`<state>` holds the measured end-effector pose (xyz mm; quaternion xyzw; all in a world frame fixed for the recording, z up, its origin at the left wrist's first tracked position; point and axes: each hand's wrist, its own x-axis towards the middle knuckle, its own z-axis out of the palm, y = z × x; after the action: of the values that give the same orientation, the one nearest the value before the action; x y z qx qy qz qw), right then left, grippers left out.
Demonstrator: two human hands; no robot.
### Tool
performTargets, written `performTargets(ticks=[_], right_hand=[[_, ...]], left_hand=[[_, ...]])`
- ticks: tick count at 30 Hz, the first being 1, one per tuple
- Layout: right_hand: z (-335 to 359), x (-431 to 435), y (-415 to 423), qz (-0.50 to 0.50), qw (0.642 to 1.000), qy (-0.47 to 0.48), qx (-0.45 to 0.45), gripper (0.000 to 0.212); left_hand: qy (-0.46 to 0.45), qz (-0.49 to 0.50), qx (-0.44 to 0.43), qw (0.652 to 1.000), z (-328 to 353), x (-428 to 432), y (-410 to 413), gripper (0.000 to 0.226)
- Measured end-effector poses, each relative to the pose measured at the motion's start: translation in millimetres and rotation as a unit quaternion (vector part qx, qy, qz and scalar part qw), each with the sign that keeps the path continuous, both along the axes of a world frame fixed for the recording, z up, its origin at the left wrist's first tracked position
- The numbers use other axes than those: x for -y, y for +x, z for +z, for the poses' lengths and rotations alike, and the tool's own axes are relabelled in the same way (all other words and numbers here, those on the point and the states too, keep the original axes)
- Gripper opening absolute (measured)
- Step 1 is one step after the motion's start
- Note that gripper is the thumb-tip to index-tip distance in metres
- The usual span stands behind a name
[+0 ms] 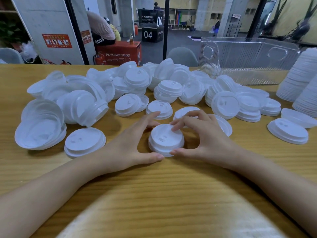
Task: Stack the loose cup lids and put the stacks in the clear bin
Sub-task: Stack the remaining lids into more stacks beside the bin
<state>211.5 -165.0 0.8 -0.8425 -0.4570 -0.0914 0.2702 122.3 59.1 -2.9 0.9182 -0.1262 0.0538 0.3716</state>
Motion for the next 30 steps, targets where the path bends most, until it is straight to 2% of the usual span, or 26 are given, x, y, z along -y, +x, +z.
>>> performTargets(ticks=[4, 6, 10, 14, 17, 25, 27, 30], right_hand=[[2, 1, -1, 0.007, 1.000, -0.003, 0.010, 0.056], [9, 5, 0, -0.001, 0.999, 0.029, 0.019, 0.054], [22, 18, 15, -0.087, 0.991, 0.091, 0.040, 0.053], [18, 21, 28, -0.156, 0.986, 0.015, 0.053, 0.063], [17, 18, 29, -0.166, 0.985, -0.030, 0.043, 0.055], [14, 19, 30, -0.176, 0.981, -0.032, 0.070, 0.048], [15, 18, 28, -0.178, 0.982, 0.008, 0.067, 0.053], [22, 15, 14, -0.140, 0.978, 0.152, -0.040, 0.048]], left_hand=[[0.016, 0.005, 0.005, 1.000, 0, -1, -1, 0.098], [0.017, 0.006, 0.002, 1.000, 0, -1, -1, 0.096], [0.015, 0.007, -0.003, 1.000, 2, 1, -2, 0.092], [0.021, 0.006, -0.008, 1.000, 3, 1, -3, 0.088], [0.021, 0.006, -0.009, 1.000, 3, 1, -3, 0.087], [0.022, 0.008, -0.010, 1.000, 3, 2, -3, 0.087], [0.019, 0.009, -0.012, 1.000, 3, 2, -4, 0.087], [0.011, 0.006, -0.017, 1.000, 3, 2, -4, 0.092]])
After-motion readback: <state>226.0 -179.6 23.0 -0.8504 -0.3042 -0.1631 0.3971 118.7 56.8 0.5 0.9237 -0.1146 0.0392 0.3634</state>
